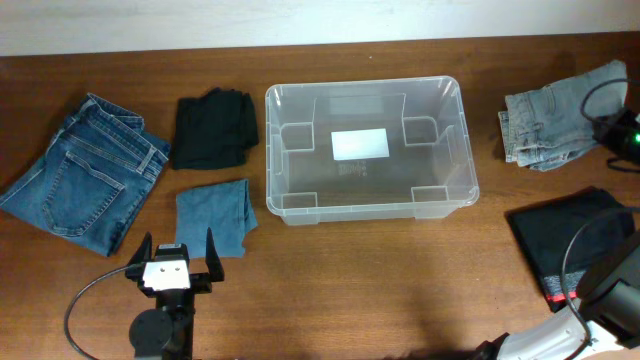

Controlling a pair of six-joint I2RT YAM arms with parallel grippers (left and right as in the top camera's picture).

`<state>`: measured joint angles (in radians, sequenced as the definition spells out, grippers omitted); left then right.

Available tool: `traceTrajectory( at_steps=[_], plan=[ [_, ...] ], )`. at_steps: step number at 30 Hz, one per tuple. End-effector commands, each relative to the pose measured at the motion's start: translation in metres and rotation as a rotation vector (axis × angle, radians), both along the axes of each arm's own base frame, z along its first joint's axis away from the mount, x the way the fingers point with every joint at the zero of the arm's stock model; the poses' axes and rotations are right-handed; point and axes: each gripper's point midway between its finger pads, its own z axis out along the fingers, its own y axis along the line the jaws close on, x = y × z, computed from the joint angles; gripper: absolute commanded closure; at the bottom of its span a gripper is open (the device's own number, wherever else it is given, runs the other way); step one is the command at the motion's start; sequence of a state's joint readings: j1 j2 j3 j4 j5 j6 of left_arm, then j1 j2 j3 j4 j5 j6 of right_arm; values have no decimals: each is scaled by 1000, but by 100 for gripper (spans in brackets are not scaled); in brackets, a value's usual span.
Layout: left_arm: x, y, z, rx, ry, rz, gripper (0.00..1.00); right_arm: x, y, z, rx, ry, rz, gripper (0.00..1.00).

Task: Pack container
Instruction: 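Lower the right gripper and grasp the light-wash jeans edge, then lift the light-wash jeans and carry them over the clear bin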

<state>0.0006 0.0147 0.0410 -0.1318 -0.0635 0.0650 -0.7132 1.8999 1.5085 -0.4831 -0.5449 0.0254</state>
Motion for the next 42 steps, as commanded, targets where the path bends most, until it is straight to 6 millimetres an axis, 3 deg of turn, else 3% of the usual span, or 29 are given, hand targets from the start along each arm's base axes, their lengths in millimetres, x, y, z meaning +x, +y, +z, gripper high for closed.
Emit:
traceTrajectory(
  at_steps=[1,7,12,14,22,34,42],
  plan=[
    [0,2,-1,20,-3,11,1,12,28,61,-73,-134,95,96],
    [0,2,-1,20,-3,11,0,15,56,108,-135,-215,146,96],
    [0,2,-1,20,-3,11,1,6,82,151,-186,-285,180,96],
    [0,2,-1,20,-3,11,1,-1,102,175,-212,-327,209,96],
    [0,2,-1,20,-3,11,0,-17,170,221,-235,-423,340,96],
    [0,3,-1,20,-3,12,1,-31,280,247,-188,-504,585,96],
    [0,2,-1,20,-3,11,1,-39,347,235,-131,-481,749,96]
  ],
)
